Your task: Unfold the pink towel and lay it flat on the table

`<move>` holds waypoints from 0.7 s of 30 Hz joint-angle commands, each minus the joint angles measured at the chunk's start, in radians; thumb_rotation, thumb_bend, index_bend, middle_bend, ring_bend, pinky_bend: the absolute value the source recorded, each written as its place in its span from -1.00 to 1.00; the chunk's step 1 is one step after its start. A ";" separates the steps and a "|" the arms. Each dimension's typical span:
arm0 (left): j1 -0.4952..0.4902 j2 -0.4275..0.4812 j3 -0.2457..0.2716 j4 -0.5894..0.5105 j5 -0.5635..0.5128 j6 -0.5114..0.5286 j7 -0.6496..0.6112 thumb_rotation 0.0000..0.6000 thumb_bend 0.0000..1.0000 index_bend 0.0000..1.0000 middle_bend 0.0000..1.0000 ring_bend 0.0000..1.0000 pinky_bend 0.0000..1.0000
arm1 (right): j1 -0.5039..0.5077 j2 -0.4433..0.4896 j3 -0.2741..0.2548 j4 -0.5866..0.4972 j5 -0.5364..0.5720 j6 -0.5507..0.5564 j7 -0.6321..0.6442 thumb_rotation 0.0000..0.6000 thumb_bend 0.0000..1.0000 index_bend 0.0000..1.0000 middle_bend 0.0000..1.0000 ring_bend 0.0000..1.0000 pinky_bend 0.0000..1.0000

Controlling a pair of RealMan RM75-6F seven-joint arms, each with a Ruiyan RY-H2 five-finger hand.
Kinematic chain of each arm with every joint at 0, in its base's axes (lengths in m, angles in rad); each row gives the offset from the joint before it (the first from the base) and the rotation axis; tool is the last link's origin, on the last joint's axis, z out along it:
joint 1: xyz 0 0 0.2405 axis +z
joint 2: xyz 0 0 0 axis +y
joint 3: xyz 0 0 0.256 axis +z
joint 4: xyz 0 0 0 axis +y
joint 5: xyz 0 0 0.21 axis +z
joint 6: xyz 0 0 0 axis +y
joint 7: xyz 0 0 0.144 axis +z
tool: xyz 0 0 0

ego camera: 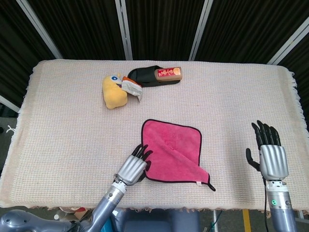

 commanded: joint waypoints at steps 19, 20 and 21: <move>0.038 0.068 0.046 -0.062 0.053 0.000 -0.027 1.00 -0.10 0.30 -0.70 -0.96 -0.95 | 0.000 -0.004 0.000 0.004 0.002 -0.004 -0.001 1.00 -0.06 -0.98 -0.90 -1.00 -0.88; 0.040 0.071 0.048 -0.063 0.054 -0.001 -0.027 1.00 -0.10 0.30 -0.70 -0.96 -0.95 | 0.000 -0.004 0.000 0.004 0.002 -0.004 0.000 1.00 -0.06 -0.98 -0.90 -1.00 -0.88; 0.041 0.074 0.050 -0.064 0.056 -0.002 -0.027 1.00 -0.10 0.30 -0.70 -0.96 -0.95 | -0.002 -0.004 -0.001 0.003 0.001 -0.003 0.000 1.00 -0.06 -0.98 -0.90 -1.00 -0.88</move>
